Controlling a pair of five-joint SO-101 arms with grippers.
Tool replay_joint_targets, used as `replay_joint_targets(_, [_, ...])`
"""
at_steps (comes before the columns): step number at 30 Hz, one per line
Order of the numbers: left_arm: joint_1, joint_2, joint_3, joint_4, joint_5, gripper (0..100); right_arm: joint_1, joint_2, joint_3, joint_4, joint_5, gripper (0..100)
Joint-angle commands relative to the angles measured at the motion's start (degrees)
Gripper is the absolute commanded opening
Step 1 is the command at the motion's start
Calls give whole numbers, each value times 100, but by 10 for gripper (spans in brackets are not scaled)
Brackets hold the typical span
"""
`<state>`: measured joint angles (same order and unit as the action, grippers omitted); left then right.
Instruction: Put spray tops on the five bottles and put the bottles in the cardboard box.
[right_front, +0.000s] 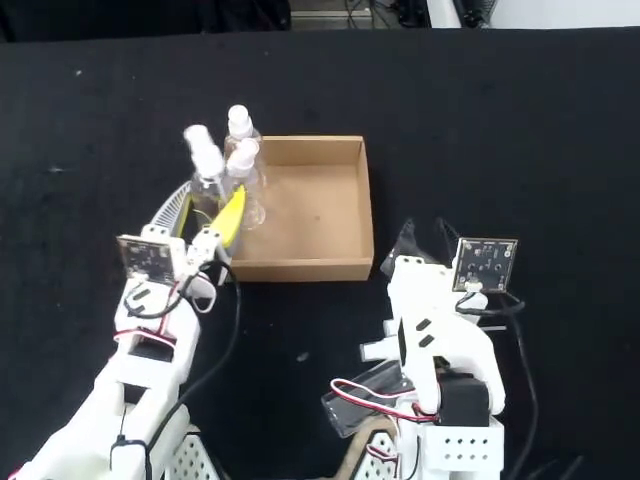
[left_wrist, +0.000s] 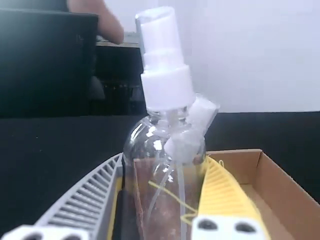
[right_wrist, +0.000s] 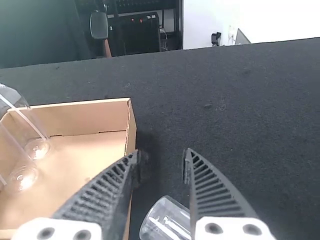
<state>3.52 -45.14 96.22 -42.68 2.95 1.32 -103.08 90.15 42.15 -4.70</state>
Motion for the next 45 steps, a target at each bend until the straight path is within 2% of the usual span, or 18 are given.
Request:
replay_joint_targets(1, [-576, -70, 31, 44, 26, 29, -44, -532, -31, -149, 53, 128])
replay_joint_targets(9, [-1051, -1231, 57, 97, 0, 29, -44, -532, -31, -149, 53, 128])
replay_joint_targets(12, [-1534, -1609, 66, 123, -9, 29, -44, -532, -31, -149, 53, 128])
replay_joint_targets(16, [-2448, -1820, -84, 932, 26, 29, -44, -532, -31, -149, 53, 128])
replay_joint_targets(21, [-3477, -1679, -910, 2268, 35, 29, -44, -532, -31, -132, 35, 128])
replay_joint_targets(25, [-4048, -1081, -1640, 2611, -18, 29, -44, -532, -40, -123, 26, 128])
replay_joint_targets(28, [-4321, -325, -1877, 2110, -35, 29, -44, -532, -57, -105, 35, 128])
replay_joint_targets(36, [-4505, 2048, -1684, -642, -651, 29, -44, -532, -48, -105, 44, 128])
replay_joint_targets(45, [-5015, 4475, -1982, -2875, -703, 29, -53, -532, -31, -105, 35, 128])
